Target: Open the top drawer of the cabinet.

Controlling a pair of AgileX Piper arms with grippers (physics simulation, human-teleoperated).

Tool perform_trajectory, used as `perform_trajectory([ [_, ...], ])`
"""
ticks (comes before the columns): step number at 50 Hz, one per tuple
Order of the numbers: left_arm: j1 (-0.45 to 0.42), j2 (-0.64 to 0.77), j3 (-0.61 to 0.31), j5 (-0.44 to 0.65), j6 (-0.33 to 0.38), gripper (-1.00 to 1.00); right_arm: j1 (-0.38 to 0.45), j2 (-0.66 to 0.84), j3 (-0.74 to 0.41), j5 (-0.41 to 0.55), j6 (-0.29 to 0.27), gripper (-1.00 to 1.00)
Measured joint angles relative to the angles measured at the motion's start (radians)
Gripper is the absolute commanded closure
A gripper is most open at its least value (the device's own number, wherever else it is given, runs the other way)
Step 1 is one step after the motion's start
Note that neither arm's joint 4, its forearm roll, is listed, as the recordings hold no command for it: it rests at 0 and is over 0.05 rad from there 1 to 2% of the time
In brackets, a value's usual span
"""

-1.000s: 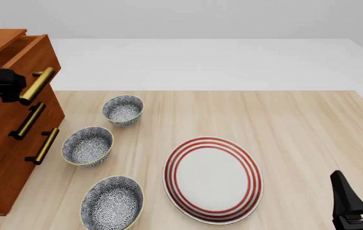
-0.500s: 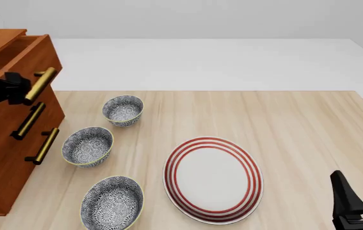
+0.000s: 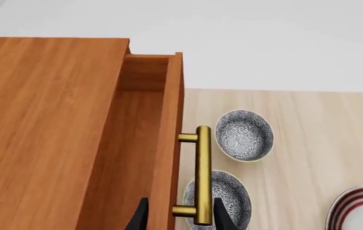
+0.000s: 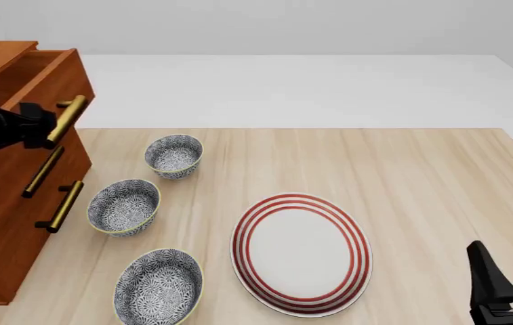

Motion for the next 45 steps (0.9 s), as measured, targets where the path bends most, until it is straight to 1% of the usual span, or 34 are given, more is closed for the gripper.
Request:
perform_trajectory([
  [15,-0.032,0.021,-0.021,0.020,0.006,-1.00,0.000,0.000,0.000,0.000,0.000,-1.00],
  [45,-0.079,0.079,-0.086,0.081,0.040,-1.00,0.000,0.000,0.000,0.000,0.000,-1.00],
])
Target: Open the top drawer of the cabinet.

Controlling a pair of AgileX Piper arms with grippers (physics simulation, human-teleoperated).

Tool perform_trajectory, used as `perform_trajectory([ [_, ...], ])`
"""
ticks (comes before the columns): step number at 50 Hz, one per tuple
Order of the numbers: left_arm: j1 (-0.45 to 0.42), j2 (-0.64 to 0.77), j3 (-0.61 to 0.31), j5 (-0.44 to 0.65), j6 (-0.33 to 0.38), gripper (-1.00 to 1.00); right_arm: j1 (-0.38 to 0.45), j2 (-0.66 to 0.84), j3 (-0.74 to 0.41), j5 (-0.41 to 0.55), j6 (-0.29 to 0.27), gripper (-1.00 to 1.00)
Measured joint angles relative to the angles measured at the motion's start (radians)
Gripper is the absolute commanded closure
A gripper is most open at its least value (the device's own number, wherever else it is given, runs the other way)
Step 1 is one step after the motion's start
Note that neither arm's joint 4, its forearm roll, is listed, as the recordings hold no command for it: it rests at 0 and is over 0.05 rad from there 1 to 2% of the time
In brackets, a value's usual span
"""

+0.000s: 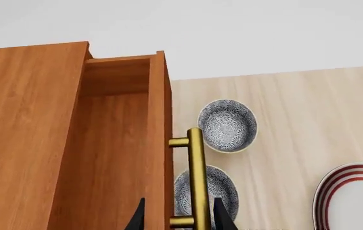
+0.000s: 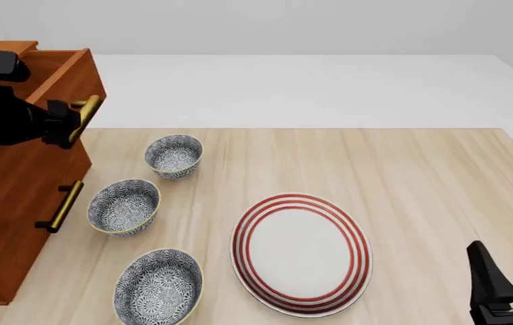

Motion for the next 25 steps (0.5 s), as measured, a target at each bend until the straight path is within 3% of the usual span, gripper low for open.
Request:
perform_trajectory([
  [25,-0.058,0.009,-0.015,0.014,-0.008,-1.00,0.000,0.000,0.000,0.000,0.000,-1.00],
])
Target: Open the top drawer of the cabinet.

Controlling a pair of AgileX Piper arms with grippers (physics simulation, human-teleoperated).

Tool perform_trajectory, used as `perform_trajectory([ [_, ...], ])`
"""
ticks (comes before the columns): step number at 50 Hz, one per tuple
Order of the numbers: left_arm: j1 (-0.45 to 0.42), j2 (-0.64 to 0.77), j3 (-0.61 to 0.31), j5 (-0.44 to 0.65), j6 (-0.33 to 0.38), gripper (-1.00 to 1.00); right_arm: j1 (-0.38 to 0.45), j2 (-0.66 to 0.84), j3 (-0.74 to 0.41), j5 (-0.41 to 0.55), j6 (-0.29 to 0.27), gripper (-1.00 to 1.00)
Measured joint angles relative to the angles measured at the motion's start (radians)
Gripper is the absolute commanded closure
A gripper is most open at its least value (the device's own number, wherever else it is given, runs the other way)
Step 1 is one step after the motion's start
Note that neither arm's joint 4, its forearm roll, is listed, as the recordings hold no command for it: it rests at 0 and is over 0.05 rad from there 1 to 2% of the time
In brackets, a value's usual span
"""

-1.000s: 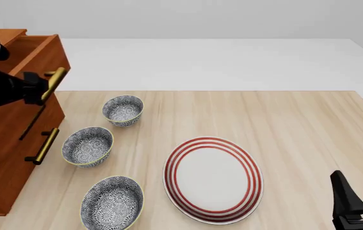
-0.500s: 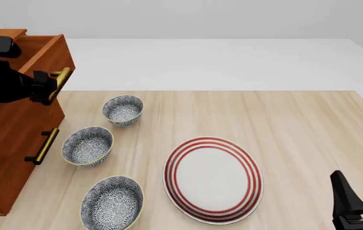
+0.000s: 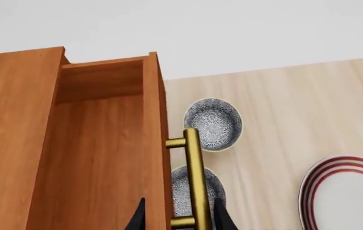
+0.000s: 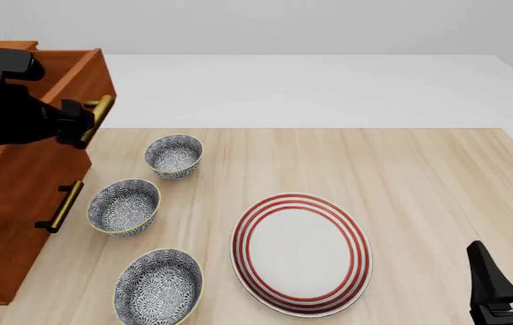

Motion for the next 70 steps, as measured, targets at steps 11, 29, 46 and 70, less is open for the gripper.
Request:
perform_trajectory([
  [11,-0.025,0.005,-0.006,0.004,-0.001,-1.00,0.000,0.000,0.000,0.000,0.000,-1.00],
  [29,-0.065,0.011,-0.011,0.002,-0.019,-1.00,0.000,0.000,0.000,0.000,0.000,-1.00],
  [46,-0.102,0.022,-0.023,0.008,-0.019,-1.00,0.000,0.000,0.000,0.000,0.000,-1.00],
  [70,-0.159,0.045,-0.045,0.018,-0.019,-1.00,0.000,0.000,0.000,0.000,0.000,-1.00],
])
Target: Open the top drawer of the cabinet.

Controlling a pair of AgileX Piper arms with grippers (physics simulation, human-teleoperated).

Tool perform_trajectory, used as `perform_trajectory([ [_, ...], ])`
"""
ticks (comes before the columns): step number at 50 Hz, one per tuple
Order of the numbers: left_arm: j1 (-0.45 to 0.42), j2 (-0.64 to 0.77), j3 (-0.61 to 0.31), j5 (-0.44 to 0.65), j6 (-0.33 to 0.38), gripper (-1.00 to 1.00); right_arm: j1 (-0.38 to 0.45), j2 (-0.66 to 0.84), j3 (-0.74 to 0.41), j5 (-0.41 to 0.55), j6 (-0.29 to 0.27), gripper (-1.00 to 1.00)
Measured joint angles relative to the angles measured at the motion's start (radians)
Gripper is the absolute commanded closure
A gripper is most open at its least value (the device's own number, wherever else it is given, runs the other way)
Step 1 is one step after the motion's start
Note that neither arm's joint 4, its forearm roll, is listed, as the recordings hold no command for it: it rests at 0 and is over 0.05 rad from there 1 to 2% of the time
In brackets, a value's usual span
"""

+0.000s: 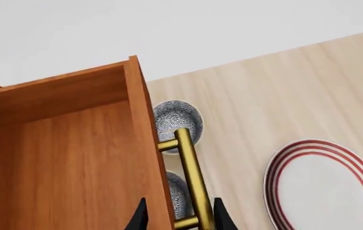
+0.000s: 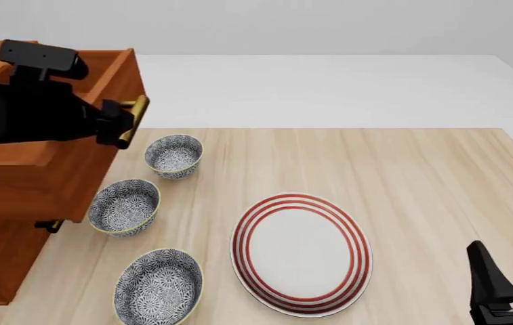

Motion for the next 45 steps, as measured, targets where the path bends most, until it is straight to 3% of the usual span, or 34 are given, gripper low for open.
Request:
perform_trajectory([
  [45,-0.062,0.015,-0.009,-0.011,-0.039,-1.00,0.000,0.000,0.000,0.000,0.000,-1.00],
])
